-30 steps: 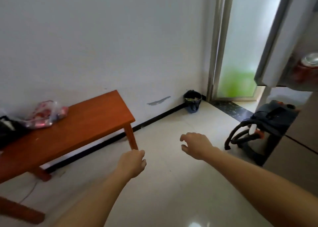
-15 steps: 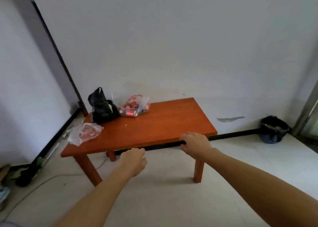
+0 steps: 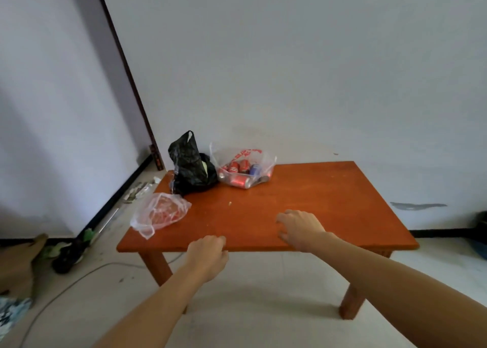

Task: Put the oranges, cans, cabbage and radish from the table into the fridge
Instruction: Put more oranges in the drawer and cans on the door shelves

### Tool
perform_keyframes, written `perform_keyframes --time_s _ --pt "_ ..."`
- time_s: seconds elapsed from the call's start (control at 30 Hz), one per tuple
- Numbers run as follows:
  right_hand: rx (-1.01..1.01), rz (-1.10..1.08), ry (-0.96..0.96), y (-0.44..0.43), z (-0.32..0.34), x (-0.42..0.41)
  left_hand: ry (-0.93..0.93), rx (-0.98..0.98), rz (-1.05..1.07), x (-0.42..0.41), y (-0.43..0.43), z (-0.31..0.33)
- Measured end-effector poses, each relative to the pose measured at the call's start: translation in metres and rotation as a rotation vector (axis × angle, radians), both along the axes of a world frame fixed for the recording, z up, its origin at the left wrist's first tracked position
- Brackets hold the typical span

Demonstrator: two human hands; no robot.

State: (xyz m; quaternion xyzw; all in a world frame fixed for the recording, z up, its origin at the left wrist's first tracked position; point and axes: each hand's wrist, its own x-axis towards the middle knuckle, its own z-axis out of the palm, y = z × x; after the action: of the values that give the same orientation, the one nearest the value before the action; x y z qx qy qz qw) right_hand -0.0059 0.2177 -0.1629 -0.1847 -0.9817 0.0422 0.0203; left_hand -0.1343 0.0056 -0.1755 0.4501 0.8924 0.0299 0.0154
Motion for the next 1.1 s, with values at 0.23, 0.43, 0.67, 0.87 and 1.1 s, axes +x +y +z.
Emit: perform_keyframes --time_s 0.23,0.43,0.67,0.87,1.1 --pt "-0.046 0.015 -0.005 0.088 -0.013 -0.134 -0.008 0.023 0.022 -0.115 0.073 -0.003" --pt "-0.066 0.047 -0.117 0.136 -0.037 -0.204 -0.042 0.003 0.07 -0.188 0.125 -0.021" --pt "-0.109 -0.02 -0.132 0.196 -0.06 -0.286 -0.066 -0.017 0.03 -0.279 0.2 -0.042" --pt "-0.148 -0.113 -0.12 0.235 -0.08 -0.382 -0.083 -0.015 -0.049 -0.374 0.259 -0.061" --pt "-0.196 -0.169 -0.243 0.258 -0.121 -0.479 -0.162 -0.075 -0.121 -0.455 0.298 -0.095"
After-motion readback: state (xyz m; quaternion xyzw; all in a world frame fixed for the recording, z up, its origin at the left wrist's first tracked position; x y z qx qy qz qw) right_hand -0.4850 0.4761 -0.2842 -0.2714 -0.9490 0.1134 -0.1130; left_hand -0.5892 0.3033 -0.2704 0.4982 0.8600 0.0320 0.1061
